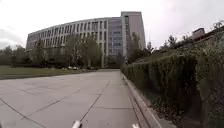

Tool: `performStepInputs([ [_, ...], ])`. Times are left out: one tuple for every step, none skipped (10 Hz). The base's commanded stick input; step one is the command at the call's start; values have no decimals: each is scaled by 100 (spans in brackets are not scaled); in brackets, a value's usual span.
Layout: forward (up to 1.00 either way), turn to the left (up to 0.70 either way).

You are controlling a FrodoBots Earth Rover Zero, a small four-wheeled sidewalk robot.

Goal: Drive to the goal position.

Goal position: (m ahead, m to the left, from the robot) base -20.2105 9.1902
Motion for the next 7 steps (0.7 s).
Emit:
performStepInputs([
  [6, 0],
  [7, 0],
  [6, 0],
  [6, 0],
  [6, 0],
  [7, 0],
  [6, 0],
])
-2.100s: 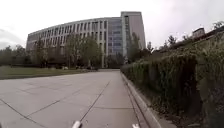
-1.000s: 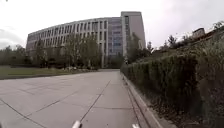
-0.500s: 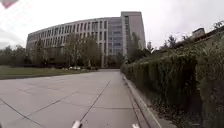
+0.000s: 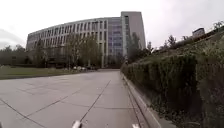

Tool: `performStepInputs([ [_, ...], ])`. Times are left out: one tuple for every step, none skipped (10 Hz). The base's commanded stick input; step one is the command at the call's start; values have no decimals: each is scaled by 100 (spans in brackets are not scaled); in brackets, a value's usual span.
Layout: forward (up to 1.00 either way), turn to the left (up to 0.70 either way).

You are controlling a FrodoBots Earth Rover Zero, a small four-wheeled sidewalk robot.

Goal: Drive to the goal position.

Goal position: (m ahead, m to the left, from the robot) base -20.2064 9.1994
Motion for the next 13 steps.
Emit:
performStepInputs([
  [6, 0],
  [7, 0],
  [7, 0],
  [7, 0],
  [6, 0],
  [6, 0],
  [6, 0],
  [7, 0],
  [7, 0],
  [7, 0],
  [7, 0],
  [6, 0],
  [7, 0],
])
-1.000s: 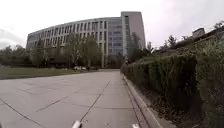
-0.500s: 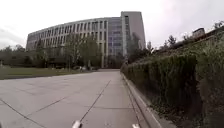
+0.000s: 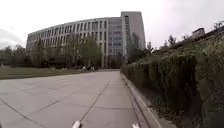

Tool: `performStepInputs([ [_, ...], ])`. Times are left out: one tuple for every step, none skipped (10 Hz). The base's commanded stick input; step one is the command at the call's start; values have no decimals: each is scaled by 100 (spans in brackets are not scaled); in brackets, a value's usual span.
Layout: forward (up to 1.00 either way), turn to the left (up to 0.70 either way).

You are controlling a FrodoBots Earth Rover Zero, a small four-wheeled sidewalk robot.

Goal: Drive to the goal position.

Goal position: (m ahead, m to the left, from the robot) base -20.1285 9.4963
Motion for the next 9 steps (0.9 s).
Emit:
performStepInputs([
  [6, 0],
  [6, 0],
  [6, 0],
  [6, 0],
  [7, 0],
  [7, 0],
  [7, 0],
  [6, 0],
  [7, 0],
])
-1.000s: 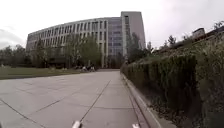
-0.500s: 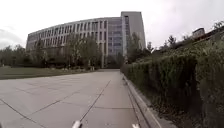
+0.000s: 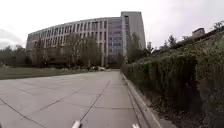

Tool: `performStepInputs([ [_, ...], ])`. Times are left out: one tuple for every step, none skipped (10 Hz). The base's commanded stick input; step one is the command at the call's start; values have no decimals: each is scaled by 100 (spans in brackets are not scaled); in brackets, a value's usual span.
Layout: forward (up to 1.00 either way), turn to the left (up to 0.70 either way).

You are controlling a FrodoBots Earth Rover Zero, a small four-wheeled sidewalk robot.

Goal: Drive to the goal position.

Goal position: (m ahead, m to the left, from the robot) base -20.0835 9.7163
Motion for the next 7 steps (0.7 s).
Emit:
performStepInputs([
  [7, 0],
  [6, 0],
  [6, 0],
  [7, 0],
  [7, 0],
  [7, 0],
  [7, 0],
])
